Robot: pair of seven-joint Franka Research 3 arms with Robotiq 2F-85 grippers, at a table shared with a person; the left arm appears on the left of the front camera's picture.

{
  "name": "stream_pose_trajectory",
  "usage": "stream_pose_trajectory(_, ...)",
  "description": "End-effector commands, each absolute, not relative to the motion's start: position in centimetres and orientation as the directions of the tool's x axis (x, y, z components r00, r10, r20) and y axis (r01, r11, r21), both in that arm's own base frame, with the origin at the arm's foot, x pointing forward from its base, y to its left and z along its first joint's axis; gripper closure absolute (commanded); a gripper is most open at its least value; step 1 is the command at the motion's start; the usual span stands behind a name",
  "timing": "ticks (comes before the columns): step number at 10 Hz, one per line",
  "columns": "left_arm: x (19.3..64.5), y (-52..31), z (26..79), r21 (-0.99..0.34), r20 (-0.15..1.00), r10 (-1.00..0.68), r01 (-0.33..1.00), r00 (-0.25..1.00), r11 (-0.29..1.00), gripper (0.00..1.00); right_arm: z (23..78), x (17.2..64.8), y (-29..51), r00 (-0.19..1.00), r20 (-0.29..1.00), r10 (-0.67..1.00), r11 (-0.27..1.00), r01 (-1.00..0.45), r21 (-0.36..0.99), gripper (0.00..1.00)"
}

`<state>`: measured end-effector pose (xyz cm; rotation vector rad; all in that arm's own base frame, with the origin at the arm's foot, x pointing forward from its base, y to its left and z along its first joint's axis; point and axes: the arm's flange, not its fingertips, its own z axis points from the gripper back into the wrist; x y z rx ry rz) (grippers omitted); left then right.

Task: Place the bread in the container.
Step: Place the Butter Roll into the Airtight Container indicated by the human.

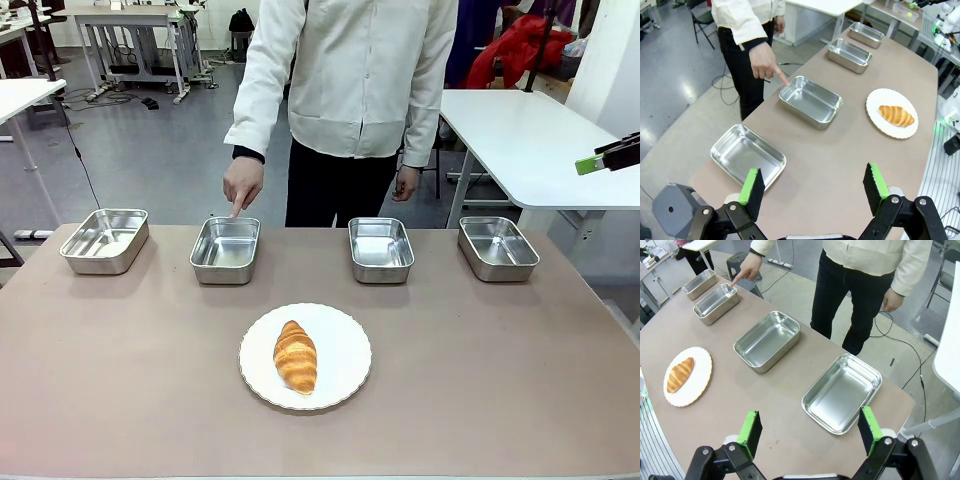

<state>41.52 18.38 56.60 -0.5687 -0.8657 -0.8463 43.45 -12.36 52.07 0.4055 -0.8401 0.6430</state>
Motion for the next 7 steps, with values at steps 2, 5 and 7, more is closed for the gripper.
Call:
stream_pose_trajectory(2,41.5,18.4,56.6,-0.099,0.837,-0.404,0.827,0.37,0.553,0.0,52.2,43.5,-12.3,0.49,0.796,0.355,0.737,-0.67,0.084,0.0)
stream_pose_trajectory(5,42.2,9.3,58.0,-0.06,0.736,-0.526,0.816,0.425,0.576,0.0,52.2,43.5,-12.3,0.49,0.796,0.355,0.737,-0.67,0.084,0.0)
stream_pose_trajectory(7,42.2,1.0,57.5,-0.088,0.644,-0.554,0.77,0.528,0.632,0.0,52.2,43.5,-12.3,0.49,0.796,0.355,0.737,-0.67,0.084,0.0)
